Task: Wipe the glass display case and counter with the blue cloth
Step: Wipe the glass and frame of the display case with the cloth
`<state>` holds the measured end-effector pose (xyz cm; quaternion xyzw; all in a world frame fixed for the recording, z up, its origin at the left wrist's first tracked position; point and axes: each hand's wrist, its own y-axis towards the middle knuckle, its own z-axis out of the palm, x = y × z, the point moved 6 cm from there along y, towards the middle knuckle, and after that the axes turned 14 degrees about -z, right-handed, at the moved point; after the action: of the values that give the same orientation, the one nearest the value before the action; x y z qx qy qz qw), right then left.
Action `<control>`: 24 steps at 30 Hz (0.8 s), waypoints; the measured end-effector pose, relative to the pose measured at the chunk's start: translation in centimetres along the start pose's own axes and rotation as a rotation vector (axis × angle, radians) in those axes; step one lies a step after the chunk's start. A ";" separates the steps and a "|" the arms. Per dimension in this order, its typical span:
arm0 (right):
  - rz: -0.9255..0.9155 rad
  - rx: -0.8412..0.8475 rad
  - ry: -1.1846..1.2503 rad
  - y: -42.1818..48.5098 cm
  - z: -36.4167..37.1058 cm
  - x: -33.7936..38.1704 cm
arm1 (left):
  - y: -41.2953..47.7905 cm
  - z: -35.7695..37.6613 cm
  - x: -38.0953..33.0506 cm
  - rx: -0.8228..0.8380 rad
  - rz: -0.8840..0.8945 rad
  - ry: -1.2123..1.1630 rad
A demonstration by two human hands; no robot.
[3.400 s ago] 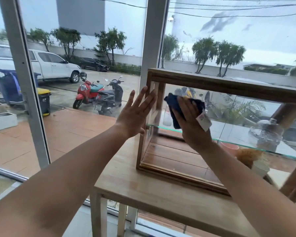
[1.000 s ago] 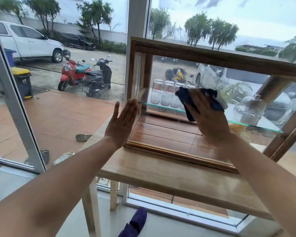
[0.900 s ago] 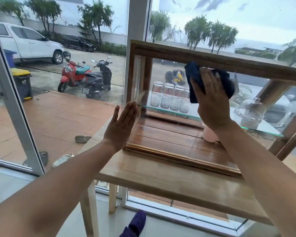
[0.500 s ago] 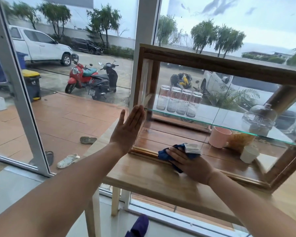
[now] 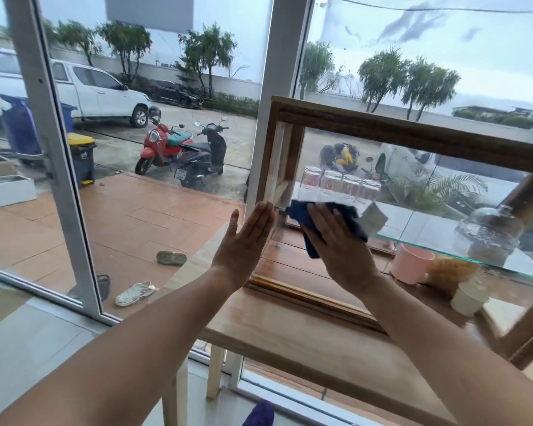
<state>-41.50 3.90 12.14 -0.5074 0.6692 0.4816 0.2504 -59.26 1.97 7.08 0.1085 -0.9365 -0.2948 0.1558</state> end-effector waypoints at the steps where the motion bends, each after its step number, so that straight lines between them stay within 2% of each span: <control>1: -0.149 0.068 -0.028 -1.0 0.7 2.0 | 0.0 0.0 0.1 0.001 -0.006 0.008; 3: -0.360 0.200 -0.051 -3.4 1.4 4.2 | 0.2 -0.1 0.2 -0.008 -0.011 0.014; 5: -0.421 0.260 -0.025 -4.4 1.1 3.9 | 0.1 -0.2 0.4 -0.030 0.014 -0.011; 7: -0.324 0.205 -0.009 -3.7 0.0 1.3 | -0.6 -0.4 0.9 -0.054 0.015 -0.126; 9: -0.109 0.073 0.042 -1.8 -1.4 -2.8 | -1.7 -0.1 1.7 -0.067 -0.068 -0.272; 12: 0.124 -0.067 0.047 2.0 -3.4 -7.7 | -2.5 1.6 2.0 0.049 -0.217 -0.367; 15: 0.143 -0.158 0.016 5.6 -4.1 -8.8 | -1.8 3.0 1.5 0.182 -0.345 -0.453; 18: 0.155 -0.180 -0.008 7.2 -3.5 -7.5 | -0.8 3.6 1.0 0.240 -0.386 -0.482; 20: 0.099 -0.133 -0.013 7.0 -1.9 -5.6 | -0.4 3.9 0.8 0.287 -0.405 -0.545; 24: -0.209 0.023 -0.010 3.7 0.7 -0.2 | 0.0 4.5 1.2 0.385 -0.488 -0.849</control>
<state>-44.91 4.70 13.42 -0.5689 0.6170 0.4477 0.3086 -61.95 3.95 3.87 0.2212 -0.9018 -0.1632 -0.3335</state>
